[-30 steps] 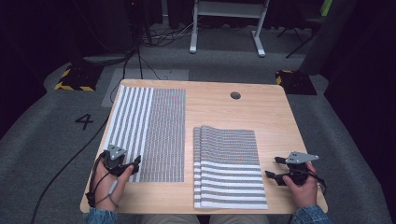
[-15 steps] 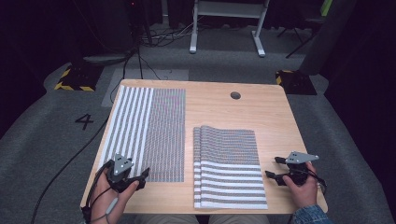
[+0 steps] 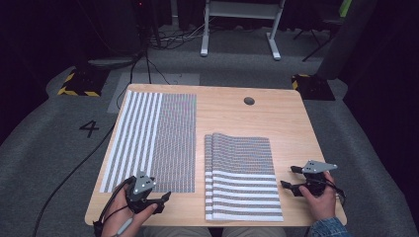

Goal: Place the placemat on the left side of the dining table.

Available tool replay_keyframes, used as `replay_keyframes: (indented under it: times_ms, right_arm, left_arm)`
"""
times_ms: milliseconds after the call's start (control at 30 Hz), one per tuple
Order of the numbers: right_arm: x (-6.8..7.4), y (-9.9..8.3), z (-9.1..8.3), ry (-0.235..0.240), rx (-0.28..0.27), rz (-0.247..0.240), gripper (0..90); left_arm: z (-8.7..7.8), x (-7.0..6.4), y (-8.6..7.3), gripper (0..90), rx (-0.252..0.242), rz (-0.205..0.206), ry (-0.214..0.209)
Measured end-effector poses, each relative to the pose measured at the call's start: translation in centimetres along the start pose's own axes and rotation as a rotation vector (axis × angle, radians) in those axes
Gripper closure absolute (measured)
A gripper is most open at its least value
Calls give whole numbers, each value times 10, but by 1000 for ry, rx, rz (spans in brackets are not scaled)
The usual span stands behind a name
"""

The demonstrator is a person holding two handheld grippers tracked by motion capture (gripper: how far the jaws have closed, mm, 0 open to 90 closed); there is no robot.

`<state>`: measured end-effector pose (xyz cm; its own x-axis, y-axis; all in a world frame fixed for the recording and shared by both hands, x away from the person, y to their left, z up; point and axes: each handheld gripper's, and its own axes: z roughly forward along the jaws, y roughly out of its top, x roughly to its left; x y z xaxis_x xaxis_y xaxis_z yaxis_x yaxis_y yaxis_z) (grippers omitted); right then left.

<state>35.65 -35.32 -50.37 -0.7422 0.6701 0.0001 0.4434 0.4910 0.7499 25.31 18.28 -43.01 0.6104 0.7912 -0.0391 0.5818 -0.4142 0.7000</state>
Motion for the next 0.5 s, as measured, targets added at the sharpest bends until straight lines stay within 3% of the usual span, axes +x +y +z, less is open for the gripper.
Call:
replay_keyframes:
  times_ms: [333, 500]
  right_arm:
    - [0, 0, 0, 0, -1, 1, 220]
    - [0, 0, 0, 1, -1, 0, 219]
  left_arm:
    - [28, -15, 6, 283, 51, 63, -102]
    - [44, -17, 8, 282, 64, 81, -130]
